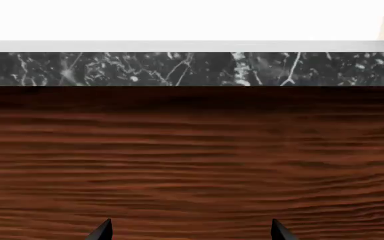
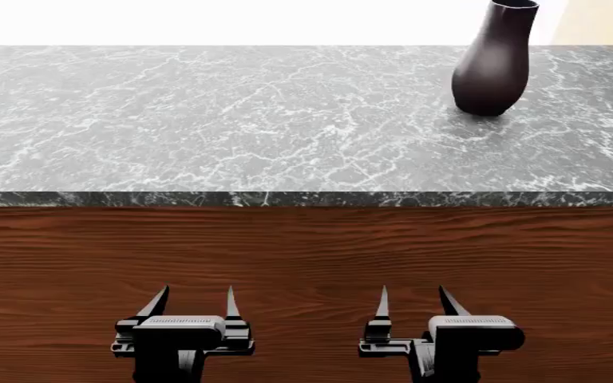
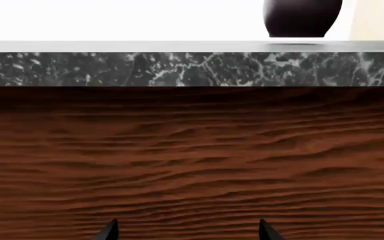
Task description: Pick the pitcher and bowl and place them in the sink. Then turn on the water.
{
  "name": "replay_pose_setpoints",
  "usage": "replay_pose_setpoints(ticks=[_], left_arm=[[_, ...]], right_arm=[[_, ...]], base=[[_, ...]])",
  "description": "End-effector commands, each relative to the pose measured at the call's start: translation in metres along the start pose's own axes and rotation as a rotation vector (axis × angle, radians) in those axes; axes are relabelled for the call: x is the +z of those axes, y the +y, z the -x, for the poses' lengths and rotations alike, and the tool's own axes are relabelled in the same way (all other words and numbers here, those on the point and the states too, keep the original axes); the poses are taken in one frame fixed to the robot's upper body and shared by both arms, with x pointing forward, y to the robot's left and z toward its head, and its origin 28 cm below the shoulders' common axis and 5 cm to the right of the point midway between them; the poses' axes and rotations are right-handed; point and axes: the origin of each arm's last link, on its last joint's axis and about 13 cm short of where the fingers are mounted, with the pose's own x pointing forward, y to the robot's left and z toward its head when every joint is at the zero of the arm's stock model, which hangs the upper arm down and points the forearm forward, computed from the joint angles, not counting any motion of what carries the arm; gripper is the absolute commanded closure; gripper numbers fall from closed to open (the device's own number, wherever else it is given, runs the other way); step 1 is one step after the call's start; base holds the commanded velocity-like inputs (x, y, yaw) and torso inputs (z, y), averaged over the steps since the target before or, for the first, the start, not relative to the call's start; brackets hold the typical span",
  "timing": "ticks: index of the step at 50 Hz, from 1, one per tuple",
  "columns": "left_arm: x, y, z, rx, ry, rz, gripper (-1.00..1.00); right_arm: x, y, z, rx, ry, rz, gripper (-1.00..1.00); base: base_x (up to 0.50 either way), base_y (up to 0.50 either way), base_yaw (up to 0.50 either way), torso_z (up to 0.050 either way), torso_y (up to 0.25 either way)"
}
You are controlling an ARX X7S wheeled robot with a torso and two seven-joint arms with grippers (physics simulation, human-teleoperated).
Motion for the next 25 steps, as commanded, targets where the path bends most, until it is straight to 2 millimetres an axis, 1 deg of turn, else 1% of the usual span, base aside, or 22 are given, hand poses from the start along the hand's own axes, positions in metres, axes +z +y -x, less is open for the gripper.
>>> replay_pose_setpoints(ticks=[1, 5, 7, 10, 17, 21, 25], left_arm=[[-0.001, 0.0, 0.0, -0.005, 0.007, -0.019, -1.0], [0.001, -0.002, 0.0, -0.019, 0.02, -0.024, -1.0], [0.005, -0.002, 0.001, -0.043, -0.003, 0.013, -1.0], [0.013, 0.001, 0.001, -0.056, -0.036, 0.026, -1.0], [0.051, 0.002, -0.004, -0.067, -0.091, -0.026, -1.0], [0.084, 0.005, -0.013, -0.09, -0.15, -0.058, -1.0], [0.12, 0.011, -0.028, -0.102, -0.193, -0.109, -1.0]], right_arm=[[0.0, 0.0, 0.0, 0.002, 0.0, -0.002, -1.0], [-0.001, 0.001, 0.0, 0.007, 0.0, -0.006, -1.0], [-0.001, 0.001, -0.001, 0.01, 0.002, -0.003, -1.0], [0.006, -0.001, -0.004, -0.008, -0.003, 0.014, -1.0], [0.052, -0.01, -0.024, -0.034, -0.079, 0.051, -1.0], [0.081, -0.014, -0.04, -0.035, -0.124, 0.065, -1.0], [0.115, -0.018, -0.056, -0.018, -0.169, 0.079, -1.0]], base=[[0.0, 0.0, 0.0, 0.0, 0.0], [0.0, 0.0, 0.0, 0.0, 0.0], [0.0, 0.0, 0.0, 0.0, 0.0], [0.0, 0.0, 0.0, 0.047, 0.0], [0.0, 0.0, 0.0, 0.05, 0.0], [0.0, 0.0, 0.0, 0.05, 0.0], [0.0, 0.0, 0.0, 0.05, 0.0]])
